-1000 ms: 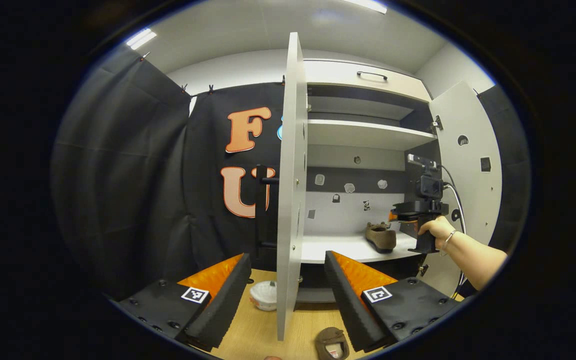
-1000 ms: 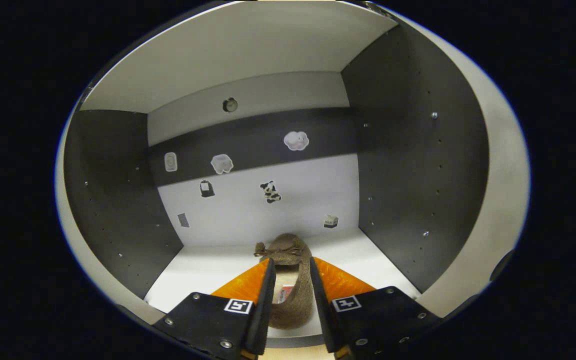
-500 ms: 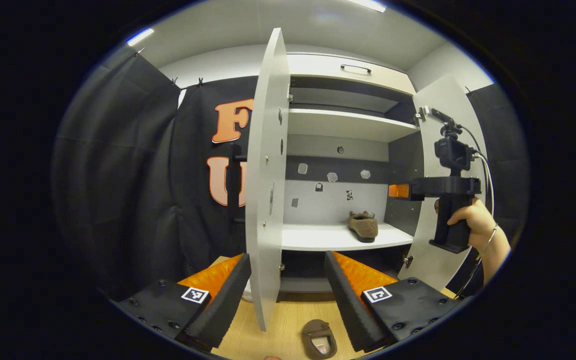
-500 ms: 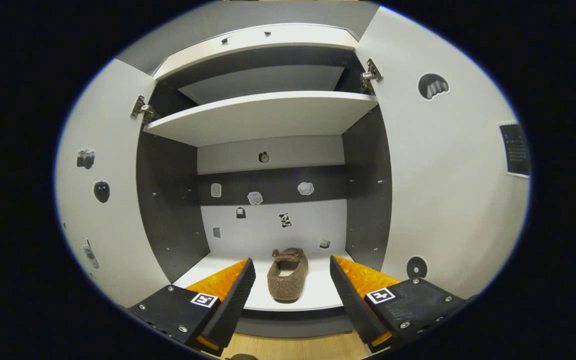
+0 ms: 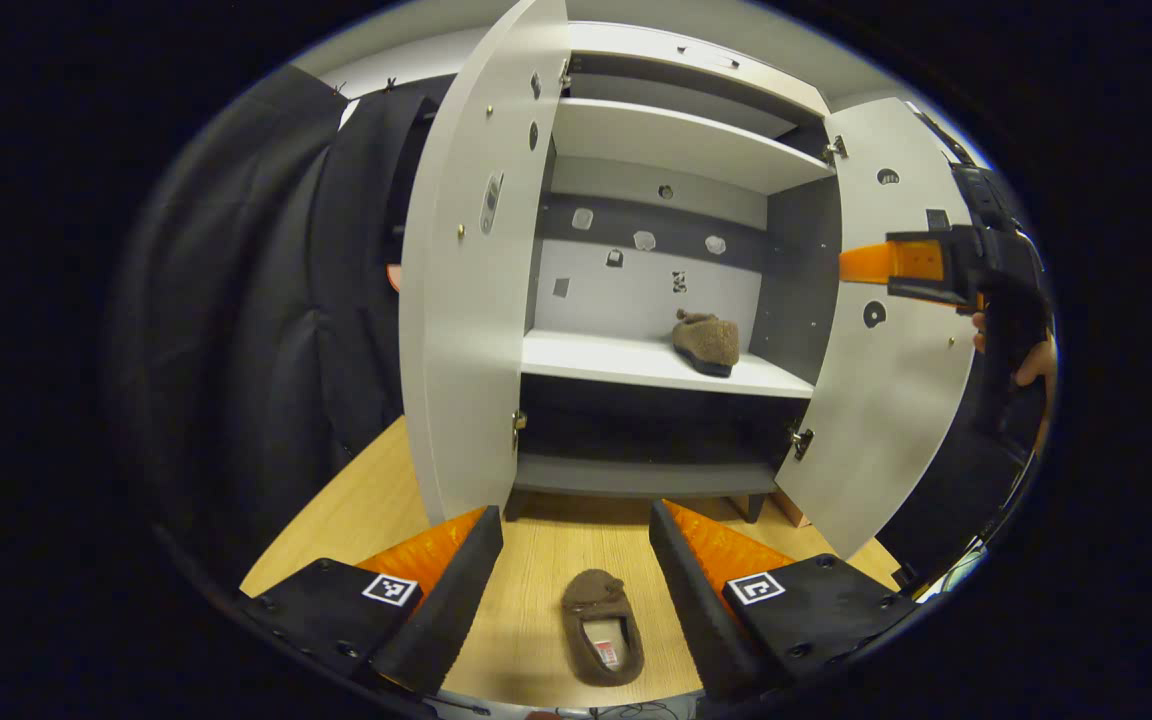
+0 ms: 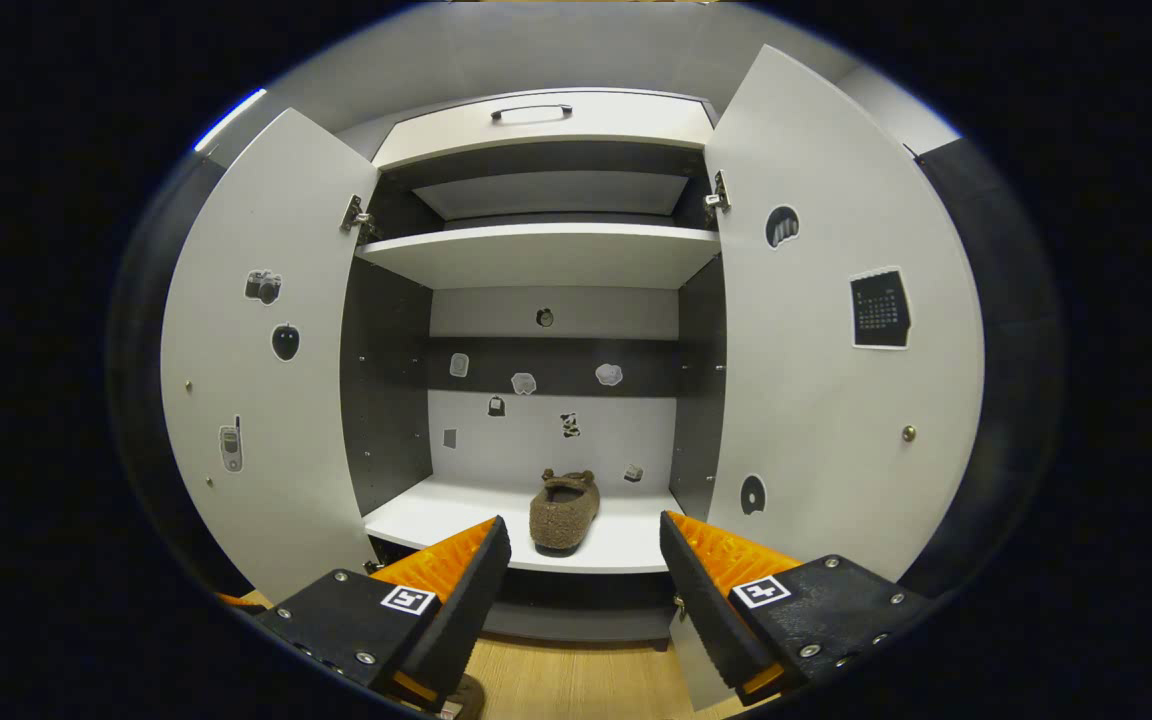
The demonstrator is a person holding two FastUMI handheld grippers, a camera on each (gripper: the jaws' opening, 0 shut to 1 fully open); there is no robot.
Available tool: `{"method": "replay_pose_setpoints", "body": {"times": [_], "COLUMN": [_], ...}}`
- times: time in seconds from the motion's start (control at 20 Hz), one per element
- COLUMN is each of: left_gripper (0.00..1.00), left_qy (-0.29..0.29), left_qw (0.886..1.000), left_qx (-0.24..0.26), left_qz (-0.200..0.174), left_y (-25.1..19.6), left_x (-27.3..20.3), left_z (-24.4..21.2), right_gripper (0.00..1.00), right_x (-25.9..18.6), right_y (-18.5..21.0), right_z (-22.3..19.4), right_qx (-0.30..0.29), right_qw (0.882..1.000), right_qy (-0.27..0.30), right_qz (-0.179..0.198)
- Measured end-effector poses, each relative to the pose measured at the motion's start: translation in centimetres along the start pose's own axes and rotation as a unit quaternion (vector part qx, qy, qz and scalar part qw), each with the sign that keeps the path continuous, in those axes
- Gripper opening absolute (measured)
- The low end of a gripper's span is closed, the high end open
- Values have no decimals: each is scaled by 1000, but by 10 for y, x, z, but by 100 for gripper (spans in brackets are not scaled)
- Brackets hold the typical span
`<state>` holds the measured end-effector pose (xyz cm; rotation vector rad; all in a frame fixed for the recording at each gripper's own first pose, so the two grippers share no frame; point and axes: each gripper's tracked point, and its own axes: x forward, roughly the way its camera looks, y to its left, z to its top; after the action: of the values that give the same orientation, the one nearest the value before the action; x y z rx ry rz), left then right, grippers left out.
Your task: Grab one shoe with the right hand and put it into the shoe cabinet, grab the other shoe with the left hand and put it into the shoe cabinet; then close the right door with the right hand and the left door with the left hand.
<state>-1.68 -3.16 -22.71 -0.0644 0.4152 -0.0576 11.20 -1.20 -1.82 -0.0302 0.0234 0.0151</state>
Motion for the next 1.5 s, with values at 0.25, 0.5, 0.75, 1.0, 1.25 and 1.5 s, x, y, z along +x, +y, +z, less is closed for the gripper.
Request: {"method": "replay_pose_setpoints", "body": {"times": [0.25,0.5,0.75,1.0,1.25,1.5], "left_gripper": [97,97,100,97,40,5], "left_qy": [95,183,246,276,292,306], "left_qw": [995,983,969,960,956,952], "left_qx": [-11,10,10,8,-30,-5], "left_qz": [5,21,32,37,16,28], "left_y": [-2,6,23,31,19,22], "left_x": [39,61,78,96,113,114], "left_z": [-83,-158,-210,-213,-222,-214], "right_gripper": [92,92,92,92,92,92], "right_x": [-26,-40,-47,-51,-54,-59], "right_y": [-21,-37,-48,-57,-62,-63], "right_z": [-4,-3,-14,-17,-14,-12], "right_qx": [7,4,10,9,13,14], "right_qw": [1000,1000,999,999,999,999], "right_qy": [-3,-10,1,5,4,1], "right_qz": [-13,-24,-30,-36,-40,-39]}}
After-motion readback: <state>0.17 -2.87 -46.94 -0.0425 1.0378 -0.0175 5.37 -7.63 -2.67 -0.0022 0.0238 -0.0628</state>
